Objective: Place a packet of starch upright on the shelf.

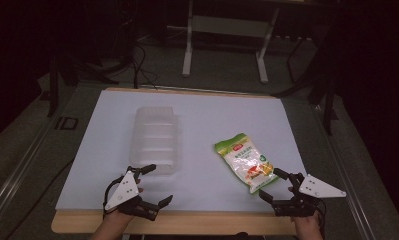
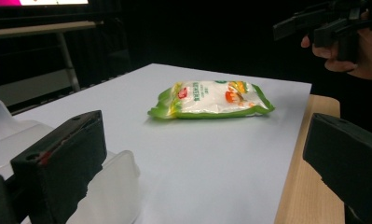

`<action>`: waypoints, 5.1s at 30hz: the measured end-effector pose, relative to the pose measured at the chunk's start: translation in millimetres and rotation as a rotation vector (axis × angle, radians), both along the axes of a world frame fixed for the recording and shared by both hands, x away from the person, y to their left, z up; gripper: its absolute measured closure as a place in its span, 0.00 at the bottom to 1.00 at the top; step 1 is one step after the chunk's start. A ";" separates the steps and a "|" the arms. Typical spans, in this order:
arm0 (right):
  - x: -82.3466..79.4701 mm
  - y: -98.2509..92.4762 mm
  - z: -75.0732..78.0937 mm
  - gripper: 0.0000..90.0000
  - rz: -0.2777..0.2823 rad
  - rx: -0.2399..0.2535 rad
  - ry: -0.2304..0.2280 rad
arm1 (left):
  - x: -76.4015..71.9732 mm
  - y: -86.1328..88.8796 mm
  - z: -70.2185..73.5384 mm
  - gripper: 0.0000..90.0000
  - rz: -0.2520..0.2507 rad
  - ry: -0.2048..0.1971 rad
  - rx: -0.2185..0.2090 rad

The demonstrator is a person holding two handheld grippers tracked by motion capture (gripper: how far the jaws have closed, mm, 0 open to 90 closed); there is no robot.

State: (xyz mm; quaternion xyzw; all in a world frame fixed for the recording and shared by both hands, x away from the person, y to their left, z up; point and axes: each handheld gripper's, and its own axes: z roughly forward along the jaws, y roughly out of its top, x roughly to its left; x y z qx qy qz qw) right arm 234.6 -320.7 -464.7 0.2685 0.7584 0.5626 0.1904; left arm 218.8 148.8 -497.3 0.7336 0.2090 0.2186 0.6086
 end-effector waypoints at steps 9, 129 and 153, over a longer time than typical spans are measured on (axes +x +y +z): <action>-0.1 2.4 1.4 0.12 0.032 0.001 0.022 | -1.0 -2.3 0.4 0.00 -0.014 -0.007 0.016; 200.7 25.7 -55.2 0.17 -0.089 -0.242 0.315 | 3.3 -12.4 -4.4 0.00 -0.027 0.105 0.026; 197.2 39.7 -46.8 0.94 -0.032 -0.340 0.372 | 3.5 -15.8 -4.7 0.00 -0.035 0.111 0.038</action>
